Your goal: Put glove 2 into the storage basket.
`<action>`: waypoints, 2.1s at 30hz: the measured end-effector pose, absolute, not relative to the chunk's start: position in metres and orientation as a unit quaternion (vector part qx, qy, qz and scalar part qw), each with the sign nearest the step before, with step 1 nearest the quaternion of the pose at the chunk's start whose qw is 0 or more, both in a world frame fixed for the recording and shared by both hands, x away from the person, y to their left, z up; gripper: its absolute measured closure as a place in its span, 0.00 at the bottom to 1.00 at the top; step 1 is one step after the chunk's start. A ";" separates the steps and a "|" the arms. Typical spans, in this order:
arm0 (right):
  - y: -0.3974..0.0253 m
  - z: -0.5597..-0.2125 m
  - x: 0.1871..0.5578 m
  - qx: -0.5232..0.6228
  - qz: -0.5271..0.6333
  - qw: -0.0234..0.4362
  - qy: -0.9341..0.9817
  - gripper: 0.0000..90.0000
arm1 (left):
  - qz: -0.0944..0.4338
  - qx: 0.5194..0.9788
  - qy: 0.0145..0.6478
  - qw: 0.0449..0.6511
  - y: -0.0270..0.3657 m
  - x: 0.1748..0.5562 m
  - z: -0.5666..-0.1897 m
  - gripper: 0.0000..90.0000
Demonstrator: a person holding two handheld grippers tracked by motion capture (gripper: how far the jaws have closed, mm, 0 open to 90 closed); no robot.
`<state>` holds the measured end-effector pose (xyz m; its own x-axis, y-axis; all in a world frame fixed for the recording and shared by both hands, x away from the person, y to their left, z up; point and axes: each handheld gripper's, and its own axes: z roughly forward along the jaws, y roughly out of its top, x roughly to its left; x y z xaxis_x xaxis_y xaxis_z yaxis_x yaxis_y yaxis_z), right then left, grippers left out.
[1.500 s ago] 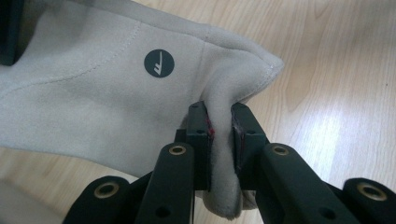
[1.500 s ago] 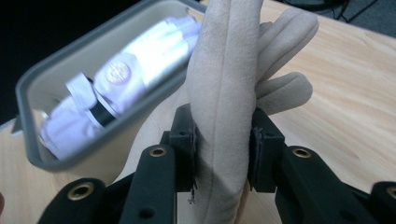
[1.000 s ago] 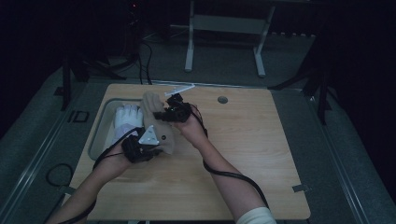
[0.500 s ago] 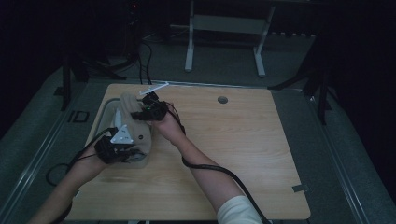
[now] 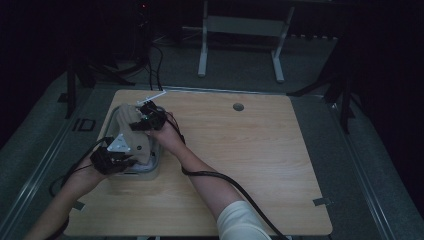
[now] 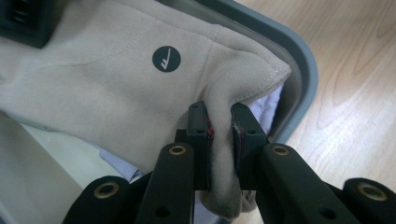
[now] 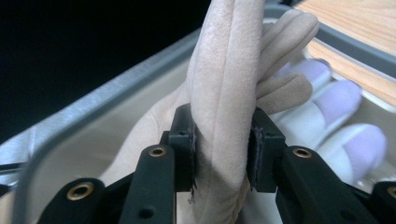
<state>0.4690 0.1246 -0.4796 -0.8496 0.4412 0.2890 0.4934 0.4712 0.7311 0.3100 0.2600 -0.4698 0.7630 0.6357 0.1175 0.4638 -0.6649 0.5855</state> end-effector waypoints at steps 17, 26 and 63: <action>0.111 -0.481 0.475 -0.275 -0.429 -0.009 -0.861 0.39 | 0.136 0.897 0.315 0.280 0.257 0.316 -0.483 0.88; 0.084 -0.466 0.469 -0.263 -0.426 -0.026 -0.865 0.21 | 0.127 0.867 0.347 0.334 0.260 0.314 -0.475 0.43; -0.040 -0.471 0.414 -0.228 -0.409 -0.050 -0.882 0.19 | 0.090 0.840 0.284 0.453 0.159 0.302 -0.467 0.11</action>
<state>0.4145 -0.0404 -0.4706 -0.8907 0.4438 0.0985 0.3622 0.5619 0.7437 0.3023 0.1586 -0.4673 0.8228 0.5584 -0.1054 0.3947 -0.4283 0.8129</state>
